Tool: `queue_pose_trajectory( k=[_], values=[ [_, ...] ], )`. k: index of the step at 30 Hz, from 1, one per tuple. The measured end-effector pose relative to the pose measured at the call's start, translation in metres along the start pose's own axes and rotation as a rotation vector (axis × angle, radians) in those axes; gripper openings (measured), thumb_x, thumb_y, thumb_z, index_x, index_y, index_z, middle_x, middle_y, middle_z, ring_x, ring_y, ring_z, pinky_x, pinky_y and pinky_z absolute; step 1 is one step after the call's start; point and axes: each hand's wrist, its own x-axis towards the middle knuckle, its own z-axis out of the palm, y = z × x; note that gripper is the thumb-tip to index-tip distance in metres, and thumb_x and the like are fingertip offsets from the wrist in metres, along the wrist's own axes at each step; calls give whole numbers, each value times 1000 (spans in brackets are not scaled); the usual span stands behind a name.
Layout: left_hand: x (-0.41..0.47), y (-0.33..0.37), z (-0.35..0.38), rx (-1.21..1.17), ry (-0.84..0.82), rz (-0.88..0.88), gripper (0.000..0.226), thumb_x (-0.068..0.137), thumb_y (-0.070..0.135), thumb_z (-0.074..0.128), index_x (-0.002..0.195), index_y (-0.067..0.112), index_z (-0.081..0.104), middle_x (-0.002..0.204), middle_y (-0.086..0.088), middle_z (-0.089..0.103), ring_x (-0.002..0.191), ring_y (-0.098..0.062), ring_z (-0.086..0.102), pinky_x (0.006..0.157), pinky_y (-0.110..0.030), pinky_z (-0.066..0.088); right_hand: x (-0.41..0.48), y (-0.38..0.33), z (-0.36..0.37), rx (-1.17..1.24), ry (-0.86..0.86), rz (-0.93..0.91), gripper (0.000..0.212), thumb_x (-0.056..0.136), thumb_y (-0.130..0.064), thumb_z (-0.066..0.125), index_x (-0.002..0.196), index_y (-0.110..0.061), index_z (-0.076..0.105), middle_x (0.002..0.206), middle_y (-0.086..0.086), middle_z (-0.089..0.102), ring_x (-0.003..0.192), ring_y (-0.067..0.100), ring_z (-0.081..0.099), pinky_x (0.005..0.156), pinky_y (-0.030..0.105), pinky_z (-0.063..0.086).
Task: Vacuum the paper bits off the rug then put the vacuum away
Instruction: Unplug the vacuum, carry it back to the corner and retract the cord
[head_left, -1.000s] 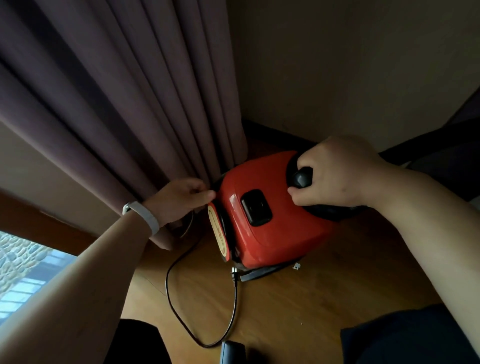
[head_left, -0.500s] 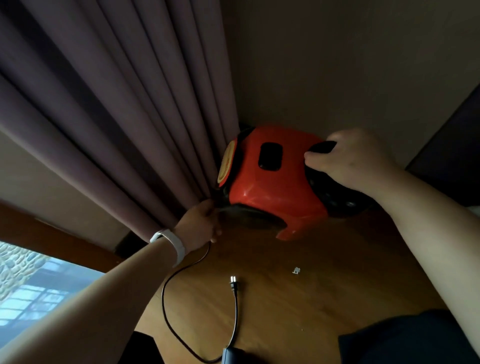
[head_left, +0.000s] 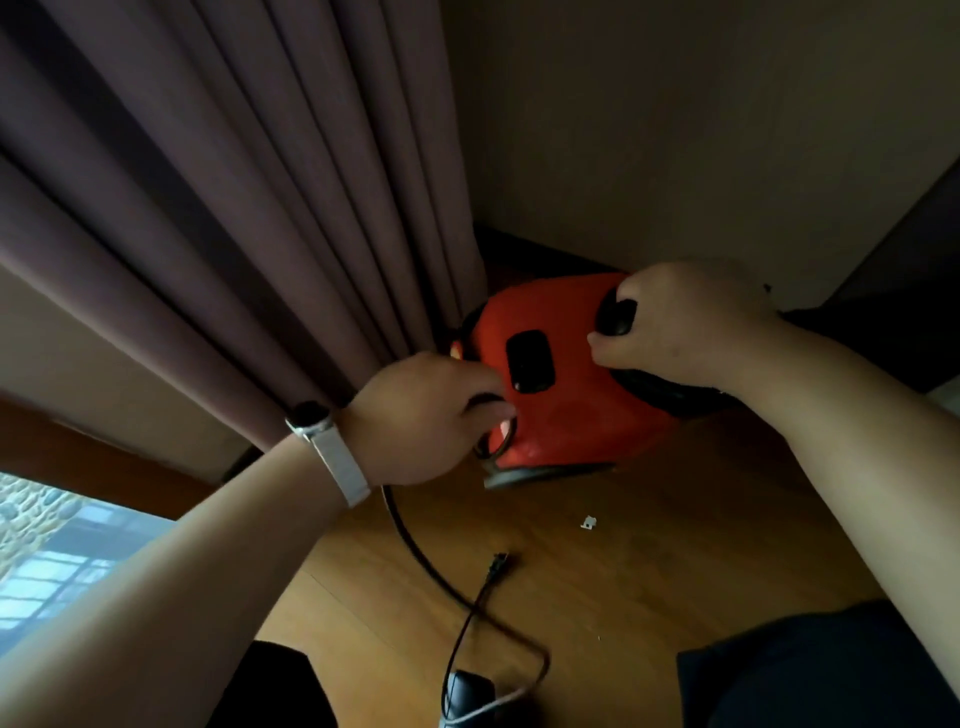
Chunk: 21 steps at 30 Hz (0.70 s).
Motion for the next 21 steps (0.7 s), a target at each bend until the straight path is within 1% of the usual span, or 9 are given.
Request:
queue_pose_trajectory(
  k=[3, 5, 8, 10, 11, 13, 16, 18, 21],
  values=[
    [2, -20, -6, -124, 33, -95, 16, 90, 39, 62, 96, 29, 73, 88, 16, 72, 81, -1, 65, 77, -34, 54, -5, -11, -7, -58, -58, -103, 46, 75, -56, 68, 55, -17, 52, 54, -4, 52, 50, 10, 48, 49, 28, 37],
    [2, -33, -9, -273, 65, -200, 4, 84, 34, 71, 85, 30, 72, 77, 17, 70, 73, -2, 65, 74, -33, 55, -7, -17, -11, -69, -64, -150, 45, 74, -58, 67, 52, -21, 51, 52, -7, 51, 50, 8, 47, 50, 28, 38],
    [2, -60, -13, -395, 198, -343, 7, 80, 25, 76, 82, 20, 71, 78, 0, 72, 75, -18, 68, 75, -37, 56, -8, -22, -15, -65, -36, -197, 44, 72, -58, 67, 49, -24, 48, 50, -8, 49, 48, 7, 47, 47, 26, 34],
    [-1, -82, -10, -416, 247, -417, 6, 83, 20, 73, 78, 24, 71, 78, 1, 71, 74, -12, 65, 77, -31, 52, -10, -24, -17, -64, -13, -214, 45, 71, -58, 66, 48, -26, 45, 48, -8, 48, 47, 6, 45, 47, 25, 31],
    [-2, -90, -4, -477, 246, -443, 15, 85, 16, 71, 75, 27, 72, 75, 3, 70, 71, -9, 63, 76, -29, 51, -11, -24, -18, -57, -3, -218, 45, 71, -58, 67, 48, -25, 45, 48, -9, 47, 47, 6, 45, 47, 25, 31],
    [-5, -98, 9, -662, 272, -505, 24, 90, 12, 66, 72, 27, 72, 64, 6, 67, 58, -5, 59, 63, -23, 49, -11, -25, -20, -20, 15, -204, 43, 71, -56, 68, 50, -23, 50, 50, -8, 49, 49, 7, 47, 47, 25, 34],
    [-2, -97, 21, -878, 307, -619, 21, 96, 10, 56, 81, 16, 69, 56, 1, 60, 41, -5, 45, 41, -16, 37, -11, -19, -20, 63, 49, -128, 42, 70, -52, 72, 60, -13, 62, 57, -1, 58, 55, 12, 55, 50, 26, 41],
    [0, -96, 28, -963, 284, -672, 18, 98, 15, 54, 91, 11, 70, 65, -7, 57, 42, -9, 41, 39, -18, 33, -9, -15, -18, 104, 52, -71, 45, 70, -52, 72, 66, -8, 66, 63, 5, 63, 61, 18, 59, 53, 30, 46],
    [-3, -96, 37, -937, 228, -737, 23, 99, 22, 54, 102, 6, 70, 71, -10, 56, 41, -11, 37, 38, -20, 28, -8, -12, -14, 104, 48, -7, 45, 72, -52, 72, 67, -7, 67, 64, 6, 65, 61, 19, 61, 53, 32, 48]
  ],
)
